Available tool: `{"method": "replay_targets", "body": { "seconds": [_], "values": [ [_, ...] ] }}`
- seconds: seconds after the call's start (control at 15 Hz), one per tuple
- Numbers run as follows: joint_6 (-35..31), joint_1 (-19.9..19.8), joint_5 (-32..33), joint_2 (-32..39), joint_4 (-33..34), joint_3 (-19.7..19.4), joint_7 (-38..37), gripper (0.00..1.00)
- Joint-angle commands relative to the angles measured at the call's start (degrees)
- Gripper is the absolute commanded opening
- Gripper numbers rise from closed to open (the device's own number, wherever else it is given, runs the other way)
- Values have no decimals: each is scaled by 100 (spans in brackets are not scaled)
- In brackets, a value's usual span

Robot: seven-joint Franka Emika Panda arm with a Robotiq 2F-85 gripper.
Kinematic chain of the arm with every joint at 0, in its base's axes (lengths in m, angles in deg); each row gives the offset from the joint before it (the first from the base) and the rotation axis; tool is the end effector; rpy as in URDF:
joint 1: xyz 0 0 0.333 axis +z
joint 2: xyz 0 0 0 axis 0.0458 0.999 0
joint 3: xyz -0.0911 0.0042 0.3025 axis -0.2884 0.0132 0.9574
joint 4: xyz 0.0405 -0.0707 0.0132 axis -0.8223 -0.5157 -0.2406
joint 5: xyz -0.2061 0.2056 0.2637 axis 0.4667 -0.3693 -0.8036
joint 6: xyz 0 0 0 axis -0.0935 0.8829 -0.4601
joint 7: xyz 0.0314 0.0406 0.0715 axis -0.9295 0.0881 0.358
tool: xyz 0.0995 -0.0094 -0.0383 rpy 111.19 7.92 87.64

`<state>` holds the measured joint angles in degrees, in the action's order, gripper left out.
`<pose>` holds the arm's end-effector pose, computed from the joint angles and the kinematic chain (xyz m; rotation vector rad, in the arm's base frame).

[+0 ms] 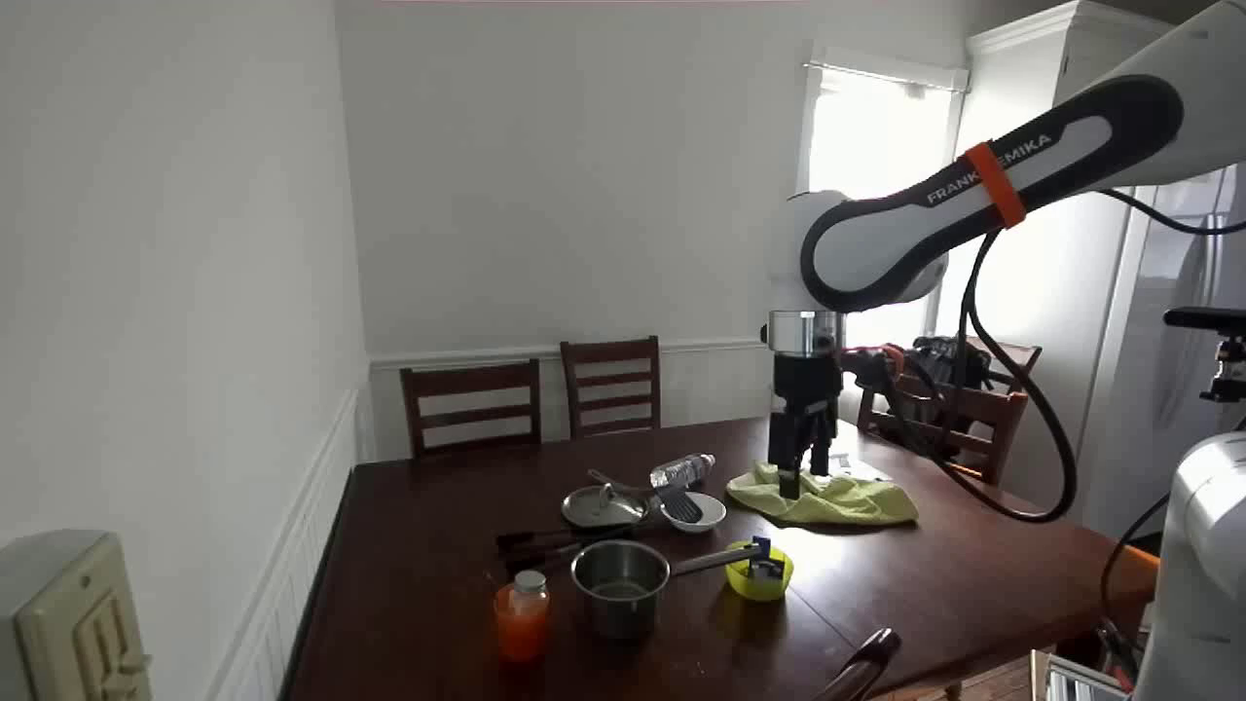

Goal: Put the towel inside the silver pot

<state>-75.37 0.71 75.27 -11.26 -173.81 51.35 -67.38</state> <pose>0.3721 -0.0457 0.4083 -3.1015 0.1175 0.1261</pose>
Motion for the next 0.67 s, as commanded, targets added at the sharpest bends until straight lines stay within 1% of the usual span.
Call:
{"method": "replay_targets", "body": {
  "seconds": [0.0,0.33,0.47,0.6],
  "values": [
    [9,-58,-28,3,7,54,25,100],
    [9,-58,-28,3,7,54,25,100],
    [-316,-202,-25,173,57,-78,-26,100],
    [-1057,-470,64,490,86,-307,-11,100]
  ]
}}
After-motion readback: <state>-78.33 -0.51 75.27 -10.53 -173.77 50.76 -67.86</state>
